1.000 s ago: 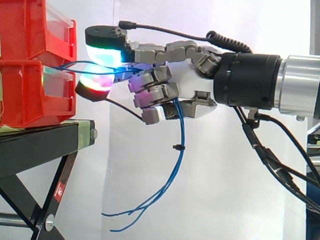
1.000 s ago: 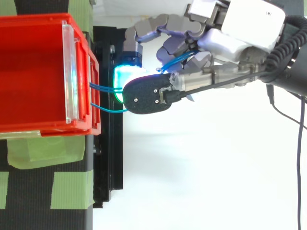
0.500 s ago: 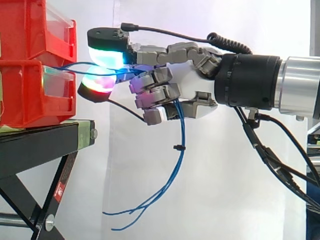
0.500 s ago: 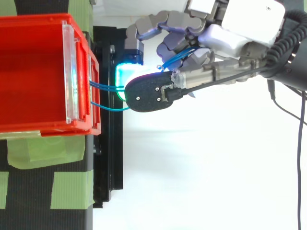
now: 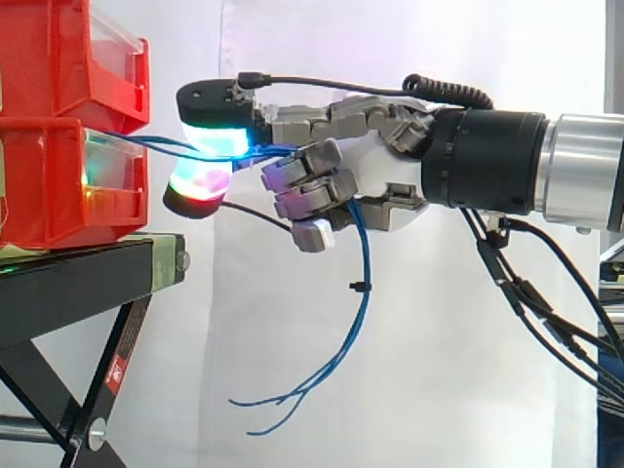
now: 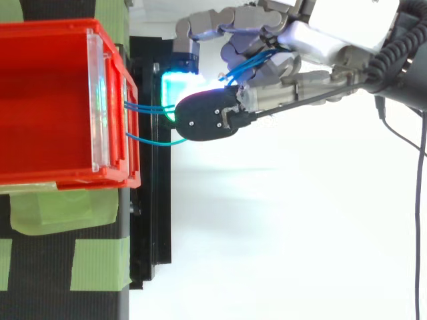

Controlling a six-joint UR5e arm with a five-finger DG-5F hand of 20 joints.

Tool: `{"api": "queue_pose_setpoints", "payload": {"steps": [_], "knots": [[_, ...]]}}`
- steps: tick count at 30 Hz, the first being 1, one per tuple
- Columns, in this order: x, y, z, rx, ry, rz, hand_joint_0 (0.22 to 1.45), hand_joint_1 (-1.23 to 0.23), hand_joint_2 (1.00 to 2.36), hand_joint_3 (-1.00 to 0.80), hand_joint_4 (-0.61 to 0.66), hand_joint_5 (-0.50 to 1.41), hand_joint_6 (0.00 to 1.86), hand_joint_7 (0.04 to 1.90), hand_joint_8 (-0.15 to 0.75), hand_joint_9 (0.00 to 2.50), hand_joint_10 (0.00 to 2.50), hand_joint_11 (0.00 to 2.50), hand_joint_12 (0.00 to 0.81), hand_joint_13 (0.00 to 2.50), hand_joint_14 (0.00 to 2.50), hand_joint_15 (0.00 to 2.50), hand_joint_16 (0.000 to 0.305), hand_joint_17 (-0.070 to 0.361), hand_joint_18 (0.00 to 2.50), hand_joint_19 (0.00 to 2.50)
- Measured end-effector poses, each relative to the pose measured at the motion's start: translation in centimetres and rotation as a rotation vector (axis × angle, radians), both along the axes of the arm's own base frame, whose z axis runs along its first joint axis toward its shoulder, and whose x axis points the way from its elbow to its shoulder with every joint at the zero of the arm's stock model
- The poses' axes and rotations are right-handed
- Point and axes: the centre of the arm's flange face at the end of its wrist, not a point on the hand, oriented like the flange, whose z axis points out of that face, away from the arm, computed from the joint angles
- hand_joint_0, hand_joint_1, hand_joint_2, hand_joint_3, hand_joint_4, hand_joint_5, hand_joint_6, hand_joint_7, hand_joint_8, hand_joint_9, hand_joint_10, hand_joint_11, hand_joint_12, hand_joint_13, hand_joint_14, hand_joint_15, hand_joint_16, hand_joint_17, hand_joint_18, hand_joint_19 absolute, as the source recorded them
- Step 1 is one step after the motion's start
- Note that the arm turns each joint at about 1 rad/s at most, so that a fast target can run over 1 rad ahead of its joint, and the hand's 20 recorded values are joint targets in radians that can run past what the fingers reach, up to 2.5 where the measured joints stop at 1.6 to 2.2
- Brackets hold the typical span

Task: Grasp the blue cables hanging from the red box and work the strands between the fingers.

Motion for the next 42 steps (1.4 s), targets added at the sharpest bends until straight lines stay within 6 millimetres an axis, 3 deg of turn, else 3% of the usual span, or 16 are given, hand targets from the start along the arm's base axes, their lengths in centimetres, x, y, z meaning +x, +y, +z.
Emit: {"api": "queue_pose_setpoints", "payload": {"steps": [8, 18, 22, 23, 24, 28, 29, 31, 37, 42], "knots": [[0.0, -0.1, 0.0, -0.018, 0.003, 0.009, 0.97, -0.65, 1.01, 0.13, 0.24, 0.42, 0.12, 1.43, 0.403, 0.85, 2.5, 2.45, 0.489, 1.18, 2.5, 1.66, 0.063, 0.142, 1.6, 0.84], [-0.2, 0.2, 1.5, -0.029, -0.018, 0.036, 0.99, -0.72, 1.02, 0.16, 0.23, 0.24, 0.61, 1.25, 0.4, 0.73, 2.5, 2.43, 0.483, 1.13, 2.5, 1.68, 0.057, 0.129, 1.55, 0.9], [-0.3, 0.2, 2.2, -0.038, -0.025, 0.035, 1.09, -0.69, 1.01, 0.26, 0.21, 0.23, 0.74, 1.21, 0.361, 0.71, 2.5, 2.38, 0.47, 1.09, 2.5, 1.63, 0.053, 0.12, 1.42, 0.72], [-0.3, 0.2, 2.2, -0.039, -0.025, 0.036, 1.09, -0.68, 1.01, 0.27, 0.21, 0.25, 0.73, 1.21, 0.367, 0.72, 2.5, 2.38, 0.47, 1.09, 2.5, 1.63, 0.054, 0.12, 1.41, 0.73], [-0.3, 0.2, 2.3, -0.041, -0.025, 0.036, 1.08, -0.66, 1.01, 0.29, 0.21, 0.34, 0.52, 1.32, 0.364, 0.72, 2.5, 2.33, 0.464, 1.1, 2.5, 1.61, 0.055, 0.124, 1.43, 0.73], [-0.3, 0.2, 2.3, -0.043, -0.024, 0.038, 0.94, -0.56, 1.16, 0.1, 0.28, 0.55, 0.0, 1.49, 0.39, 0.79, 2.5, 2.32, 0.491, 1.15, 2.5, 1.65, 0.067, 0.151, 1.54, 0.65], [-0.4, 0.2, 2.3, -0.044, -0.023, 0.038, 0.94, -0.55, 1.15, 0.1, 0.28, 0.55, 0.0, 1.45, 0.387, 0.79, 2.5, 2.32, 0.491, 1.15, 2.5, 1.64, 0.069, 0.154, 1.54, 0.61], [-0.4, 0.2, 2.2, -0.044, -0.017, 0.039, 0.96, -0.56, 1.0, 0.1, 0.33, 0.51, 0.01, 1.35, 0.391, 0.79, 2.5, 2.33, 0.496, 1.14, 2.5, 1.65, 0.069, 0.155, 1.51, 0.57], [-0.7, 0.1, 1.8, -0.047, 0.009, 0.039, 1.13, -0.6, 1.01, 0.25, 0.22, 0.56, 0.0, 1.52, 0.348, 0.75, 2.5, 2.33, 0.455, 1.06, 2.5, 1.63, 0.051, 0.115, 1.26, 0.54], [-0.8, 0.1, 1.6, -0.048, 0.025, 0.039, 1.06, -0.62, 1.01, 0.21, 0.29, 0.59, 0.01, 1.46, 0.361, 0.74, 2.5, 2.31, 0.462, 1.07, 2.5, 1.67, 0.057, 0.129, 1.43, 0.72]]}}
